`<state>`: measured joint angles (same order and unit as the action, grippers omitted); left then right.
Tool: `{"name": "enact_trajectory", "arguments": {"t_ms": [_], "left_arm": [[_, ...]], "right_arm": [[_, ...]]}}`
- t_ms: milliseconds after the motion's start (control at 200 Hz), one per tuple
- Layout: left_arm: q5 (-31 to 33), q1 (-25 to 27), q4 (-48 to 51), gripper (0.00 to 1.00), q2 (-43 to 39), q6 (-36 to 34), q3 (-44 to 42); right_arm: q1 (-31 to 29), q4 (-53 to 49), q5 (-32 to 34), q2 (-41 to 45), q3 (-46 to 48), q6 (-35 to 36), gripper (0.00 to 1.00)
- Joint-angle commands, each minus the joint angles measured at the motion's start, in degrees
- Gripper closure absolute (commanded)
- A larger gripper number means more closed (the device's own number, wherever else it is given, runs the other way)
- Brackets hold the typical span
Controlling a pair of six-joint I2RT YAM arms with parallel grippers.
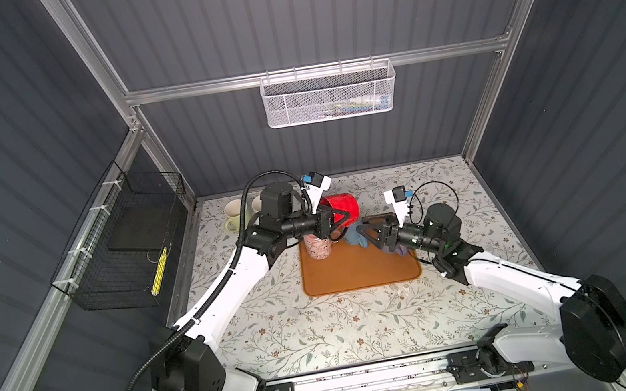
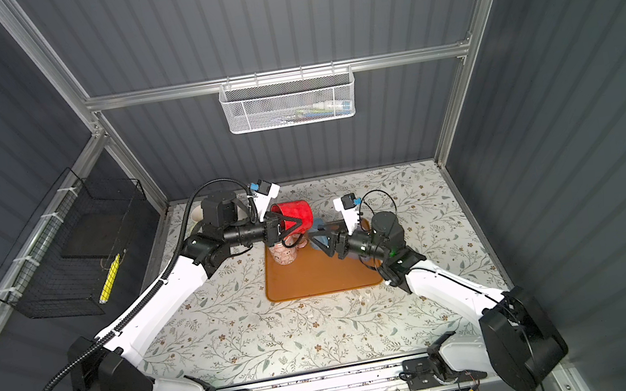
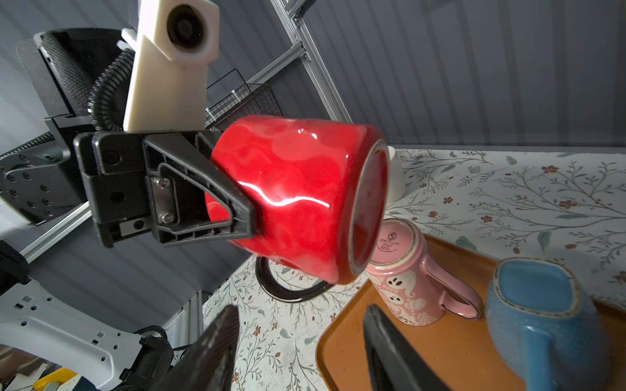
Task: Turn the mug right side up
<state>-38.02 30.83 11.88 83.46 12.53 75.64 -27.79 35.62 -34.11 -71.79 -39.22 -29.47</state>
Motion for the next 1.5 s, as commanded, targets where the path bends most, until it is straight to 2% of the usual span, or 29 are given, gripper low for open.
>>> {"name": "enact_trajectory", "arguments": {"t_ms": [0, 320, 545, 790, 890, 935, 1071, 1251, 1496], "left_arm": [[3.64, -0.34, 3.02, 1.0, -2.17, -5.27, 4.67], [14.33, -1.27, 20.51, 1.0, 1.77, -13.98, 16.92], [17.85, -4.47, 28.7, 1.0, 7.58, -17.81, 24.68], [17.93, -8.47, 34.06, 1.0, 14.72, -21.16, 31.87], [18.74, -9.28, 37.83, 1.0, 18.6, -23.41, 37.74], [22.0, -9.45, 39.62, 1.0, 20.7, -24.15, 40.62], [25.84, -10.08, 45.28, 1.0, 27.48, -25.59, 51.19], [28.33, -11.37, 52.68, 1.0, 37.26, -25.9, 64.31], [31.83, -12.88, 53.39, 1.0, 44.85, -25.19, 69.79]], "right_arm": [[0.25, 1.3, 0.29, 0.66, 0.58, 0.12, 0.39], [0.26, 1.38, -0.11, -0.32, 0.42, -0.09, 0.39], [0.49, 1.19, -0.25, -0.69, 0.46, -0.03, 0.39], [0.66, 1.3, -0.48, -0.34, 0.79, -0.15, 0.39], [0.72, 1.41, -0.55, -0.31, 1.1, -0.32, 0.39], [0.75, 1.64, -0.6, -0.38, 1.2, -0.55, 0.39], [0.76, 2.13, -0.65, -0.41, 1.64, -0.94, 0.39], [0.72, 2.46, -0.69, -0.22, 2.33, -1.43, 0.4], [0.75, 1.91, -0.28, 0.59, 2.97, -1.44, 0.4]]}}
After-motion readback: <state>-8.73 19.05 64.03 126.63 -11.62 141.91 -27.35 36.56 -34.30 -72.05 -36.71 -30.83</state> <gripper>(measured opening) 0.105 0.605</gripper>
